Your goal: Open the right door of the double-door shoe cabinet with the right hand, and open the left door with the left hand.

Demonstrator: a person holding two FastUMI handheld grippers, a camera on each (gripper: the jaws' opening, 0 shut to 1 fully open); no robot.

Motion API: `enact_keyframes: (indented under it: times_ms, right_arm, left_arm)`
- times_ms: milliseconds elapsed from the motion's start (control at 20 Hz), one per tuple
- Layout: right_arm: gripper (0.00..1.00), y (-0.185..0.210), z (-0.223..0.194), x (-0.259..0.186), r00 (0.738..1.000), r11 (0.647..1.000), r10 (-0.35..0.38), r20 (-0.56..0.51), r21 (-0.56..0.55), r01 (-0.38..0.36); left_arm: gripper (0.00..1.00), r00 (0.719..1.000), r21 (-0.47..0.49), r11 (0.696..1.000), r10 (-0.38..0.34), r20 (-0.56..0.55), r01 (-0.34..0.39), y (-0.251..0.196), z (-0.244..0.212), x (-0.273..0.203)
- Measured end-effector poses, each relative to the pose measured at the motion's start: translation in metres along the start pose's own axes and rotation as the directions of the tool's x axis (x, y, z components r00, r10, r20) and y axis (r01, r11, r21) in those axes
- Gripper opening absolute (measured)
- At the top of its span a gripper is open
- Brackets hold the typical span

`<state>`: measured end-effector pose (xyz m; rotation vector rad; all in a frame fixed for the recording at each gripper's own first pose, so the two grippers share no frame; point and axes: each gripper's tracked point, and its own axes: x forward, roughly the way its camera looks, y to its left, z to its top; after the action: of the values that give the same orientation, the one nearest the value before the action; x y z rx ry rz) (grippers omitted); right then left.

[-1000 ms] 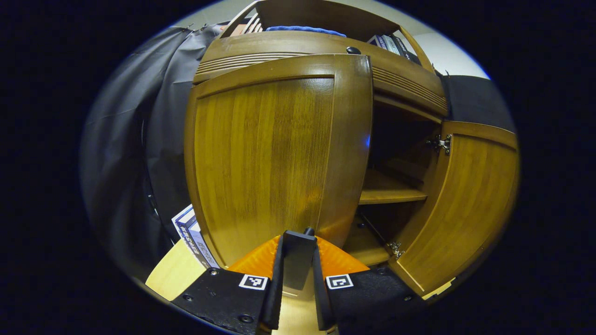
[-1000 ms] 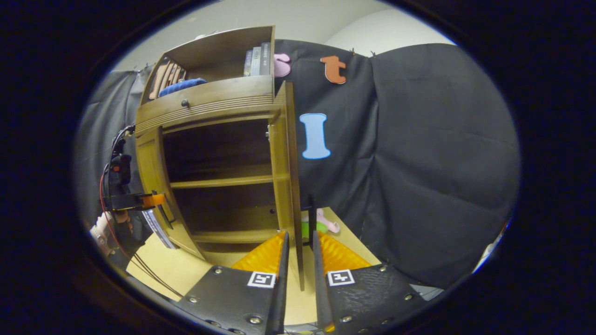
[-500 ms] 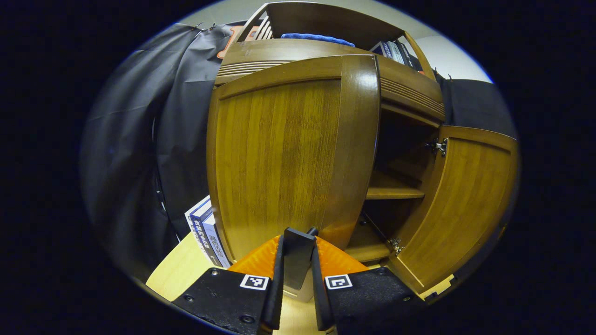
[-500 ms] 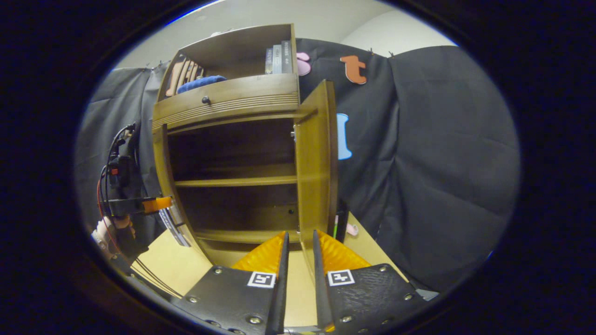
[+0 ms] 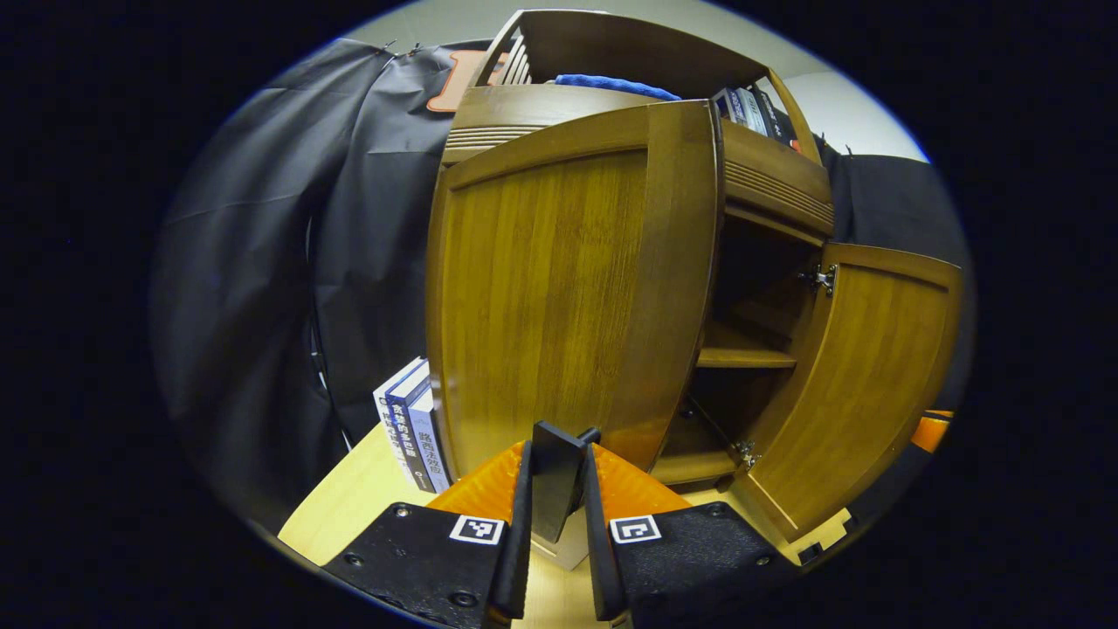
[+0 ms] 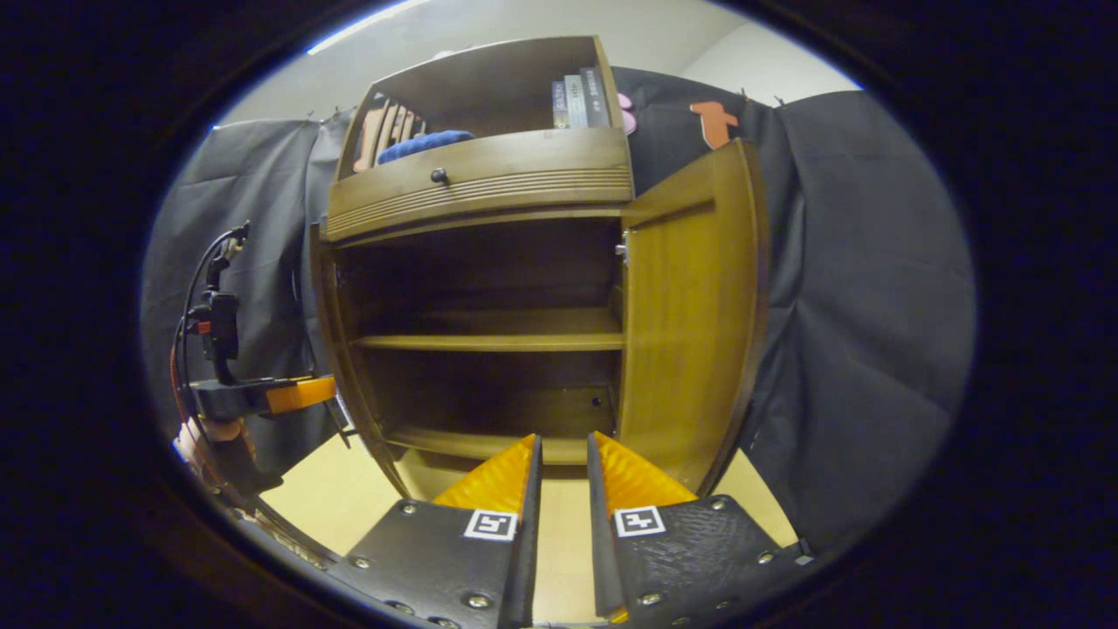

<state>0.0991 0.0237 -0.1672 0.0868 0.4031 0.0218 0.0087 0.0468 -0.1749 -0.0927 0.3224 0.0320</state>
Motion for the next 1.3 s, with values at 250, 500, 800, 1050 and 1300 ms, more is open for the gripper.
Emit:
enact_keyframes:
  times_ms: [250,500,800,1050,1300]
  right_arm:
    - [0.27,0.026,-0.004,0.010,0.998,0.998,0.057,-0.014,0.002,-0.057]
    - [0.27,0.049,-0.005,0.021,0.993,0.993,0.116,-0.024,-0.007,-0.116]
    - [0.27,0.072,-0.010,0.025,0.986,0.986,0.166,-0.036,-0.019,-0.166]
    - [0.26,0.076,-0.007,0.031,0.984,0.985,0.174,-0.033,-0.016,-0.174]
    - [0.27,0.084,-0.003,0.039,0.981,0.981,0.195,-0.019,0.020,-0.195]
  left_arm:
    - [0.18,0.999,-0.103,0.994,0.033,-0.034,-0.037,0.020,-0.011,-0.019]
    - [0.14,0.992,-0.033,0.991,0.125,-0.024,-0.126,0.063,-0.015,-0.036]
    - [0.11,0.987,-0.084,0.983,0.161,-0.022,-0.162,0.092,-0.013,-0.044]
    - [0.10,0.983,-0.111,0.977,0.180,-0.023,-0.182,0.107,-0.012,-0.048]
    - [0.08,0.978,-0.121,0.971,0.205,-0.028,-0.207,0.115,-0.016,-0.055]
